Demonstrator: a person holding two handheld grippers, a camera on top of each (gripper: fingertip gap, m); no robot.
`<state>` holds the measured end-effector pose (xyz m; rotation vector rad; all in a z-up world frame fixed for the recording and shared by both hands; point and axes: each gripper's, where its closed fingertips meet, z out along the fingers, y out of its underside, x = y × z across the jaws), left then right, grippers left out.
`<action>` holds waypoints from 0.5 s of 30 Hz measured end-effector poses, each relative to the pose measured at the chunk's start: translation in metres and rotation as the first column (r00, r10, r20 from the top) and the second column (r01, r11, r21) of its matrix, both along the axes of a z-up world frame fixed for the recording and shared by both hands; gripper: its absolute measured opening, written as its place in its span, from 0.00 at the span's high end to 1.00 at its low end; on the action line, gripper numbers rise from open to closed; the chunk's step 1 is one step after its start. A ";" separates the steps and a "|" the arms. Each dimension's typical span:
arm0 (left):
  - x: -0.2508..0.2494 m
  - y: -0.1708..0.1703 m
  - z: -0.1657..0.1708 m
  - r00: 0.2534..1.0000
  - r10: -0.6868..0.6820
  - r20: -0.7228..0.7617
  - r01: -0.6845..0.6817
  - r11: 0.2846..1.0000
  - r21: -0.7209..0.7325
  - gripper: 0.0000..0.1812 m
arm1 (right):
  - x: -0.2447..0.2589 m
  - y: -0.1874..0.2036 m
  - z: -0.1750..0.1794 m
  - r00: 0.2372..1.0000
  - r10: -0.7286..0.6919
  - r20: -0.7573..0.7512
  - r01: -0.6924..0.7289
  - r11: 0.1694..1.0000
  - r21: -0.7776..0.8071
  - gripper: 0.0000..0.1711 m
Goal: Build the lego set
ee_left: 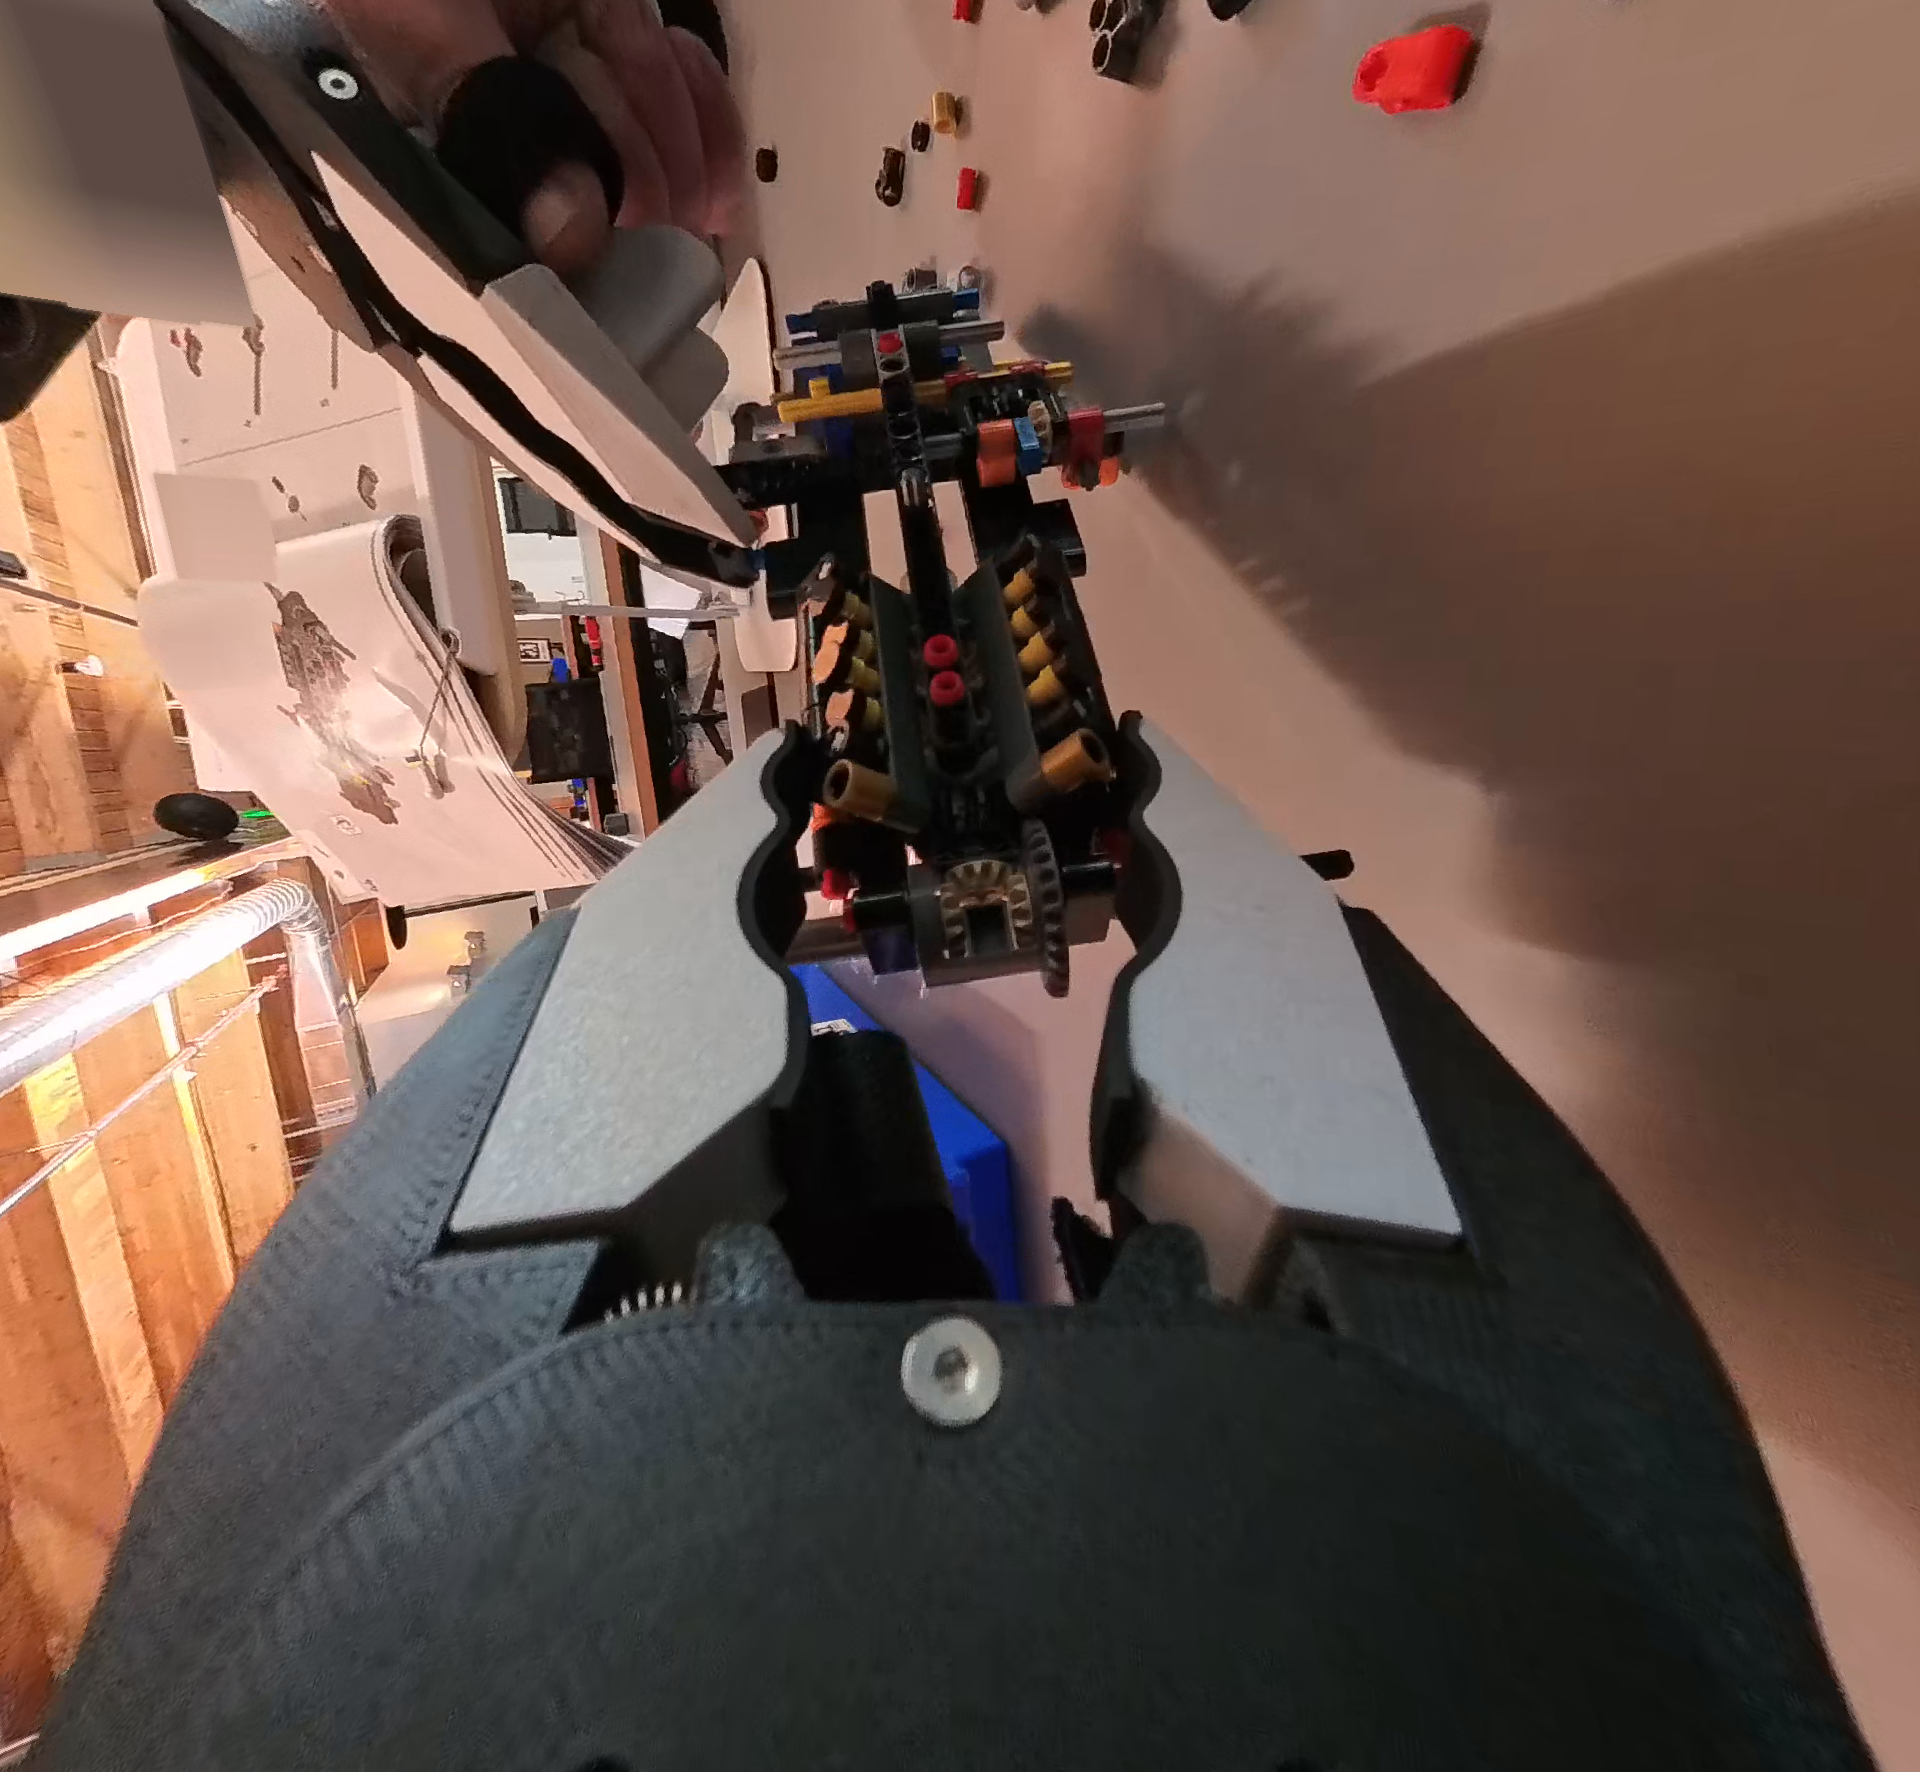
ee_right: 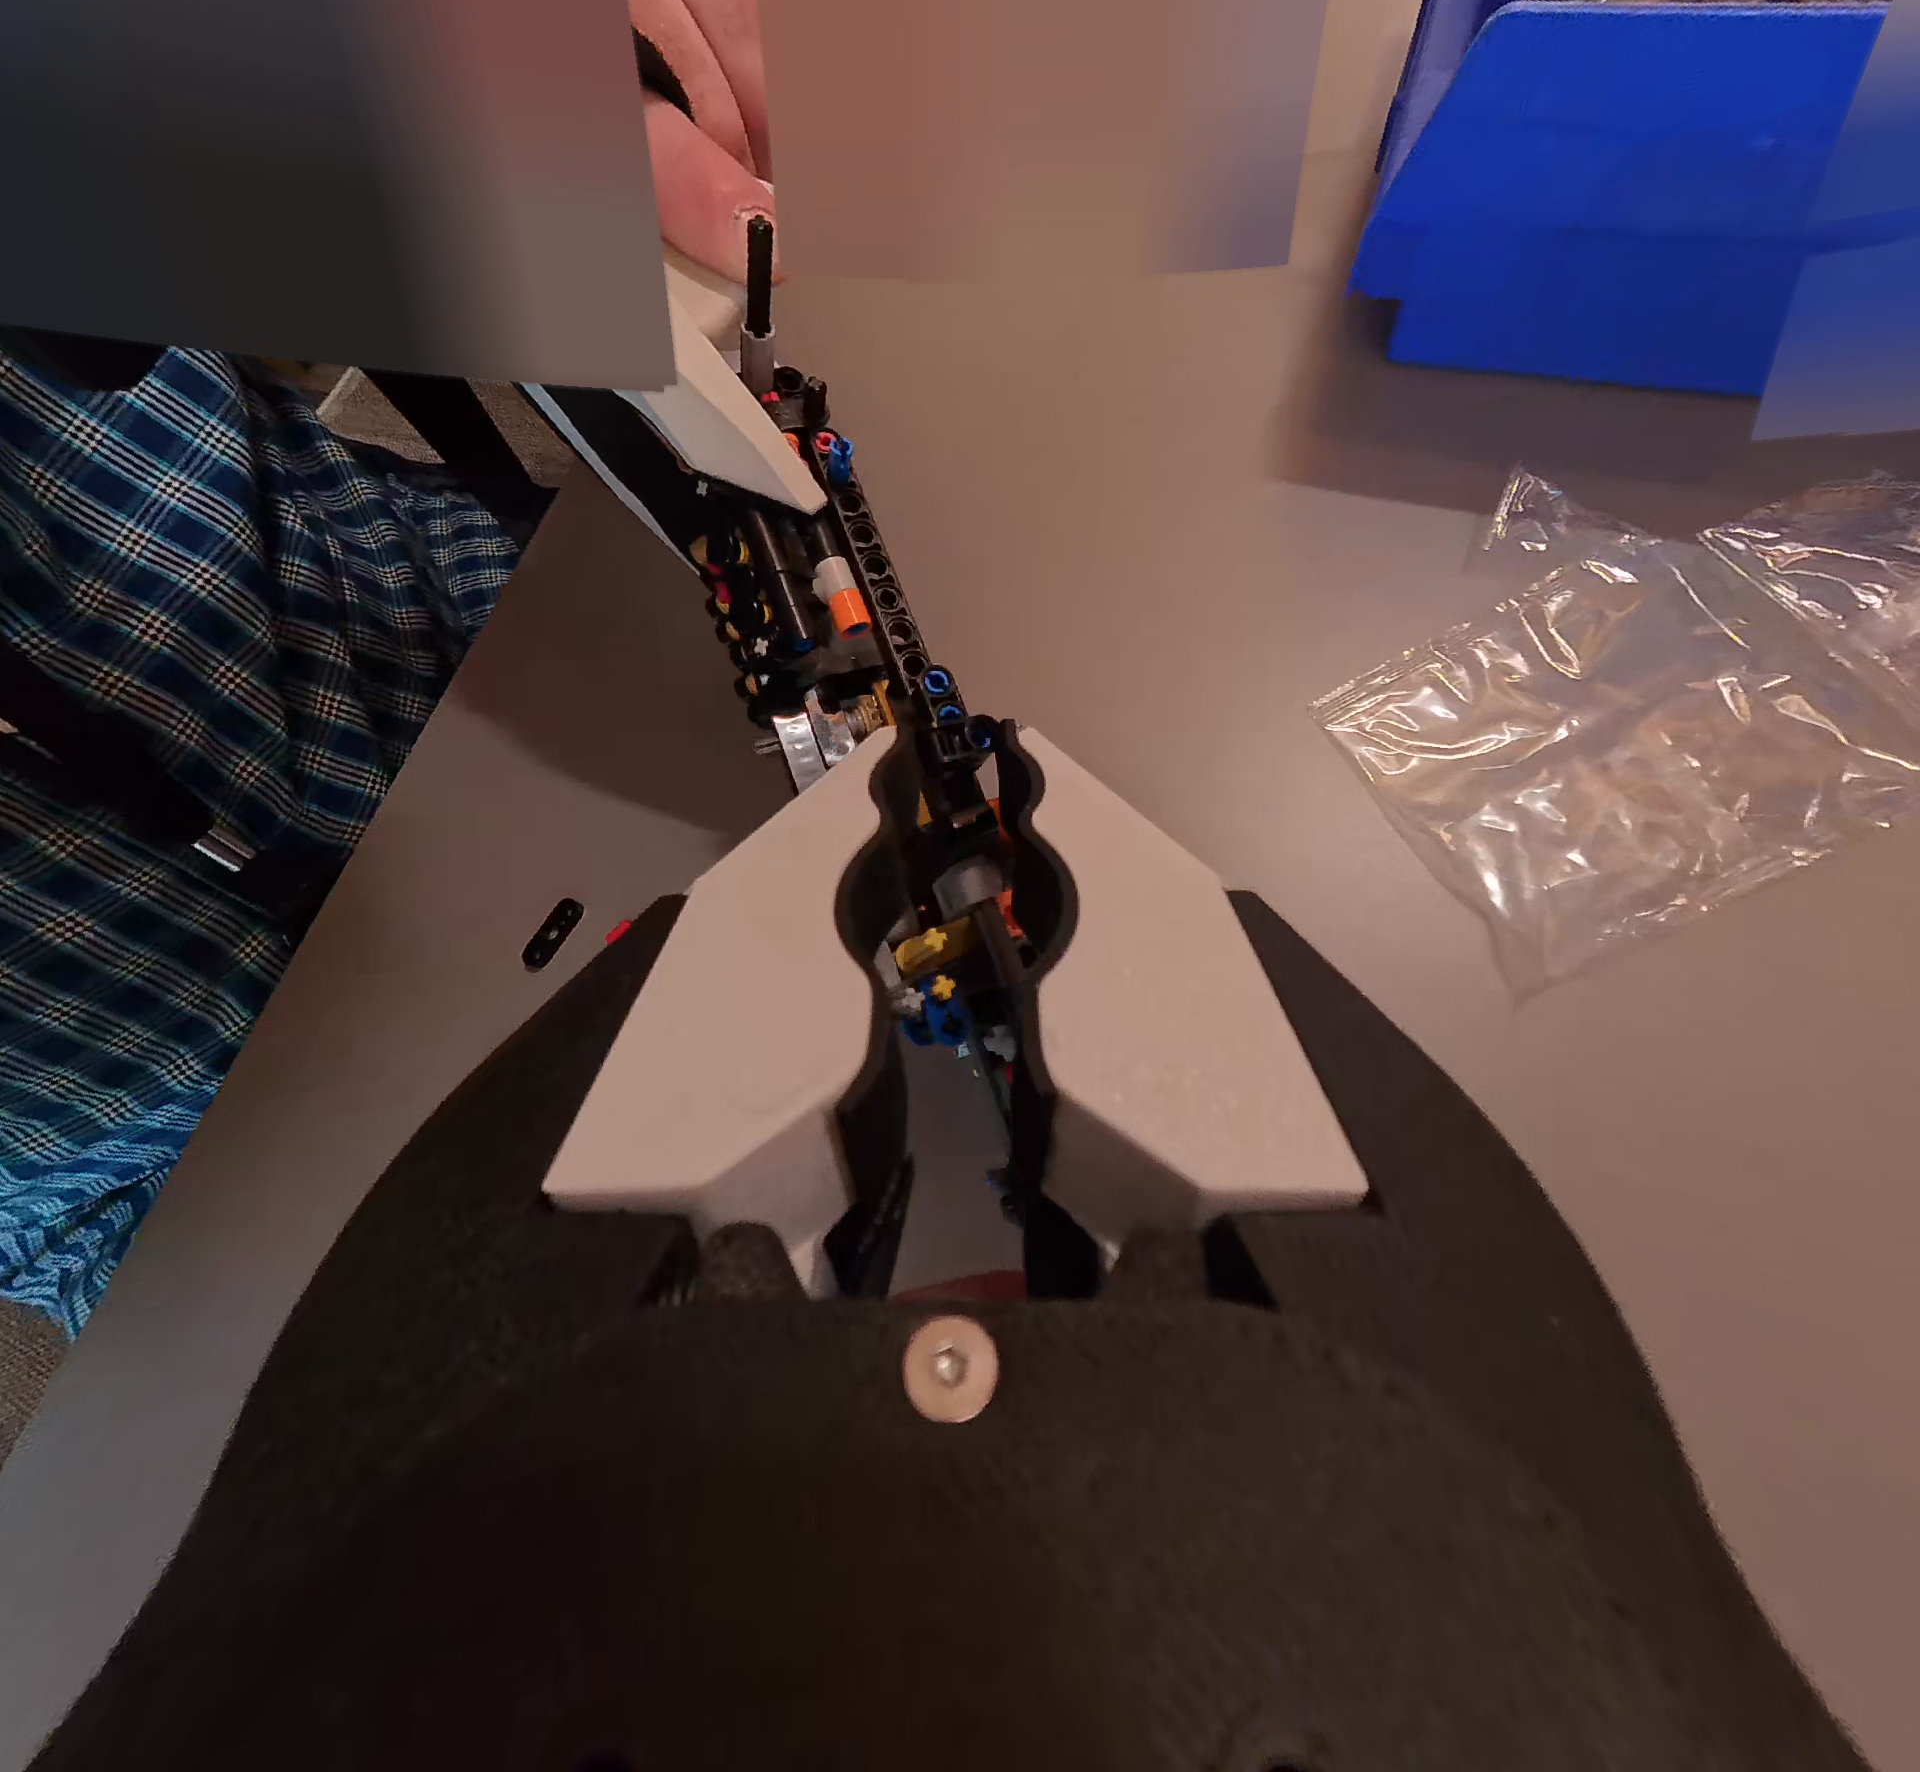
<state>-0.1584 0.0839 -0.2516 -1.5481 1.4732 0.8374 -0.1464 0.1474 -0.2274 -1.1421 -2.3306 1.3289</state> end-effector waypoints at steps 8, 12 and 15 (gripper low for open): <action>0.002 0.002 0.001 1.000 0.000 0.011 0.000 1.000 -0.012 0.68 | -0.002 0.002 0.000 1.000 -0.018 0.011 0.018 1.000 -0.023 0.93; 0.003 0.002 0.002 1.000 0.001 0.012 -0.001 1.000 -0.017 0.68 | -0.002 0.003 0.000 1.000 -0.023 0.015 0.023 0.999 -0.033 0.93; 0.003 0.003 0.003 1.000 0.003 0.011 -0.003 1.000 -0.019 0.68 | -0.002 0.003 0.000 1.000 -0.026 0.018 0.027 0.999 -0.033 0.93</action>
